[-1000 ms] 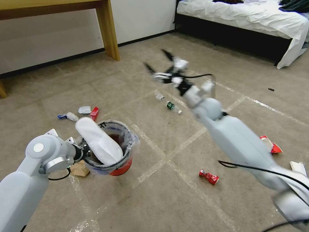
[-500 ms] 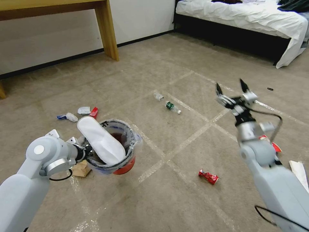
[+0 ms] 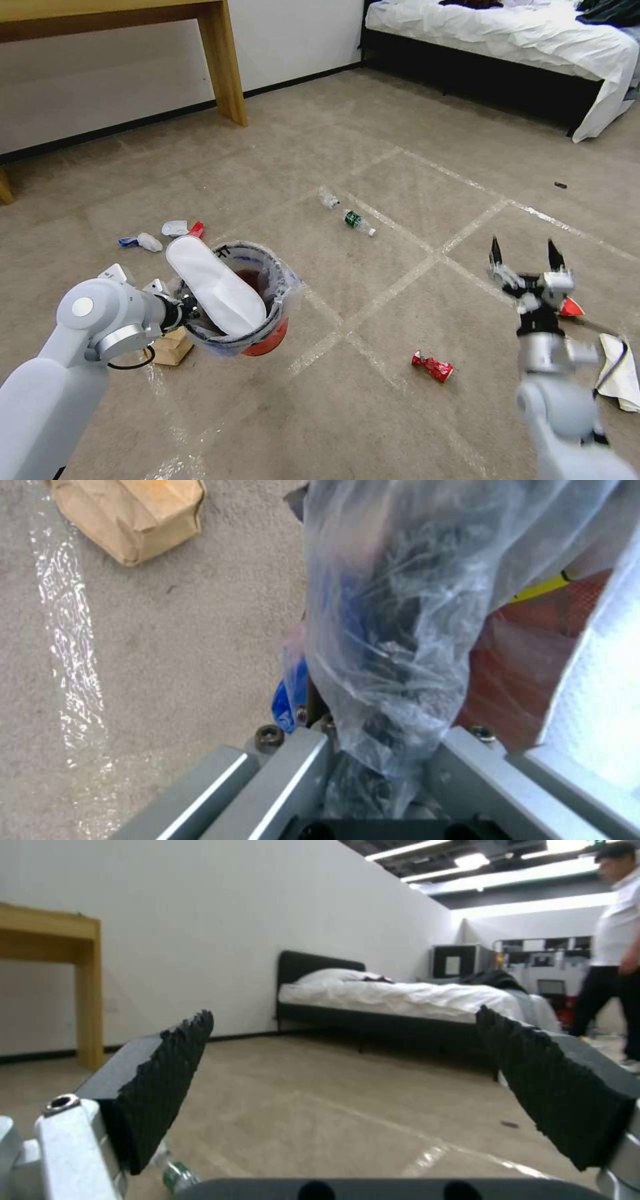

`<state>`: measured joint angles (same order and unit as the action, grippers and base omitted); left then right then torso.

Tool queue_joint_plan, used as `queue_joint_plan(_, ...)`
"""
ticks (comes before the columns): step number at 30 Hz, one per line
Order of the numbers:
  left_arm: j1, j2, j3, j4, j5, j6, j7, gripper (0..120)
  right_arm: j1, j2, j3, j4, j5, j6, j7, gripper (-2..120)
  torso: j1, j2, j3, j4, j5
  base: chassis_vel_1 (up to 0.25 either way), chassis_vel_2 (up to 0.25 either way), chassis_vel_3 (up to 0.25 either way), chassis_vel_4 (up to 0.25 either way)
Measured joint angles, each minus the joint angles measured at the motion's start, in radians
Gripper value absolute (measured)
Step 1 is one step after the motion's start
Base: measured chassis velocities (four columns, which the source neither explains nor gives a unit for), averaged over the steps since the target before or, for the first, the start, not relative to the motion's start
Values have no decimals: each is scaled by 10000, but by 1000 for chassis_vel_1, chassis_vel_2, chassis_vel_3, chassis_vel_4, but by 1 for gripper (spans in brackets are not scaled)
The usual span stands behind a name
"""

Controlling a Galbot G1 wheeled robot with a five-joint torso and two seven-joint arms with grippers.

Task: Pick up the trash bin and place the garbage on the floor into it.

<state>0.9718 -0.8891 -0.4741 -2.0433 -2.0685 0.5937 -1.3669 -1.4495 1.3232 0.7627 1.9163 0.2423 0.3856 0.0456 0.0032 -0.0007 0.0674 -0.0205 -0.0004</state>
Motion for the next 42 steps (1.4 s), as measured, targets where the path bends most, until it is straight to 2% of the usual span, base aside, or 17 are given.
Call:
queue_joint_plan(4,25,-22,-1,-63,-2,10,4,0,-622,709,265,41,-747,704,-101,100,1,0,0,1,0,0,0,0,0)
queue_joint_plan(10,88,-83,-2,-157,-2,58,20,0,-1158,1140,430,-244,-1086,1465,-252,100,1,0,1,1,2,0,0,0,0)
queue_joint_plan(15,89,-93,12,-185,-6,72,24,0,-1265,1094,470,-681,-1026,1879,-685,100,1,0,1,0,3,0,0,0,0)
queue_joint_plan(18,103,-76,18,-192,-7,85,26,0,-1127,720,515,-1168,-970,2000,-977,100,1,0,1,0,3,0,0,0,0)
queue_joint_plan(21,152,74,11,-206,-20,119,42,0,-758,-765,440,-2127,-245,1857,-1991,100,1,-1,2,1,10,0,0,0,0)
queue_joint_plan(22,152,74,11,-206,-20,119,42,0,-758,-765,440,-2127,-245,1857,-1991,100,1,-1,2,1,10,0,0,0,0)
queue_joint_plan(23,161,91,9,-209,-25,125,43,0,-719,-1214,347,-2249,50,1733,-2143,100,1,-1,2,0,11,0,0,0,0)
queue_joint_plan(25,200,107,18,-231,-21,133,47,0,-601,-2983,-105,-2610,1296,1197,-2660,100,2,0,2,3,1,0,0,0,0)
queue_joint_plan(26,200,107,18,-231,-21,133,47,0,-601,-2983,-105,-2610,1296,1197,-2660,100,2,0,2,3,1,0,0,0,0)
queue_joint_plan(28,232,70,53,-266,-3,133,46,0,-577,-4084,-540,-2875,1899,861,-3054,100,3,-1,3,2,6,0,0,0,0)
queue_joint_plan(30,239,64,55,-277,2,133,47,0,-593,-4310,-636,-2917,1965,761,-3137,100,2,-1,2,2,7,0,0,0,0)
queue_joint_plan(31,262,61,56,-291,14,128,42,0,-633,-4818,-888,-3046,1998,601,-3336,100,2,-1,2,1,4,0,0,0,0)
queue_joint_plan(32,262,61,56,-291,14,128,42,0,-633,-4818,-888,-3046,1998,601,-3336,100,2,-1,2,1,4,0,0,0,0)
queue_joint_plan(34,279,99,40,-301,15,123,36,0,-541,-5632,-1445,-3478,1881,545,-3770,100,3,-1,3,-1,6,0,0,0,0)
queue_joint_plan(38,301,131,5,-305,17,117,30,0,-332,-6080,-1834,-3831,2026,598,-4387,100,2,-1,3,0,6,0,0,0,0)
queue_joint_plan(41,463,161,-67,-340,40,114,14,0,933,-6939,-3123,-5053,2793,1025,-6756,100,3,-1,2,0,8,0,0,0,0)
queue_joint_plan(42,463,161,-67,-340,40,114,14,0,933,-6939,-3123,-5053,2793,1025,-6756,100,3,-1,2,0,8,0,0,0,0)
